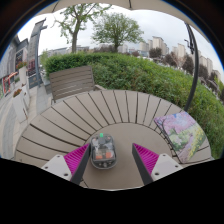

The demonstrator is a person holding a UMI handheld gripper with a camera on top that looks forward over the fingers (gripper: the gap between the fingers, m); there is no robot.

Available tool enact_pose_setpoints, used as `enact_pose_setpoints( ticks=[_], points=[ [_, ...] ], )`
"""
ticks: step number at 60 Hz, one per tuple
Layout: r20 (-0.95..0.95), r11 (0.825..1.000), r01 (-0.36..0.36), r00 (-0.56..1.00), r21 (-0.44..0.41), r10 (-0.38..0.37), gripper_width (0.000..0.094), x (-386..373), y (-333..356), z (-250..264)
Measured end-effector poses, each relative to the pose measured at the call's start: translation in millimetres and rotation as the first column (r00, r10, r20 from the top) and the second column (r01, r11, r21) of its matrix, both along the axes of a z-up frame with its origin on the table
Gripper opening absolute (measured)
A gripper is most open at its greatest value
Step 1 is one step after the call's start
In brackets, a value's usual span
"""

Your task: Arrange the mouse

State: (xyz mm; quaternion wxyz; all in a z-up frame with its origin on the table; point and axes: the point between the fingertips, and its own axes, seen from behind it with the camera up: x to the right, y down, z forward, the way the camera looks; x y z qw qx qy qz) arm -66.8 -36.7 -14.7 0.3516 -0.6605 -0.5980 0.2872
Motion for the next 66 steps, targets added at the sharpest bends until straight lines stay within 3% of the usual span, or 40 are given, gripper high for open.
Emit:
enact_pose_setpoints(
  ticks=[9,13,16,21,26,35,40,46,56,60,66],
  points=[
    [0.021,1.000,0.012,1.000,-0.023,-0.011,0.0843,-10,6,-7],
    [0.021,1.000,0.006,1.000,-0.025,-0.005,0.0704,-12,4,-7],
    [0.024,0.999,-0.045,0.999,-0.015,0.045,0.0425,-13,-4,-6],
    [0.042,0.996,-0.086,0.996,0.033,0.085,0.0356,-13,-6,-4],
    [0.044,0.994,-0.104,0.993,-0.034,0.105,0.0345,-10,-10,18],
    [-0.088,0.991,-0.122,0.989,-0.049,0.118,0.0341,-16,31,126],
    [-0.133,0.994,-0.092,0.988,-0.060,0.083,0.0340,-23,83,169],
    [-0.144,1.000,-0.015,0.990,-0.005,0.014,0.0340,-28,171,188],
    [-0.051,0.996,0.091,0.995,-0.008,-0.091,0.0340,-51,280,124],
    [-0.017,0.995,0.100,0.995,0.012,-0.100,0.0340,-49,305,85],
    [0.054,0.994,0.096,0.994,-0.044,-0.094,0.0347,-38,310,26]
  ],
)
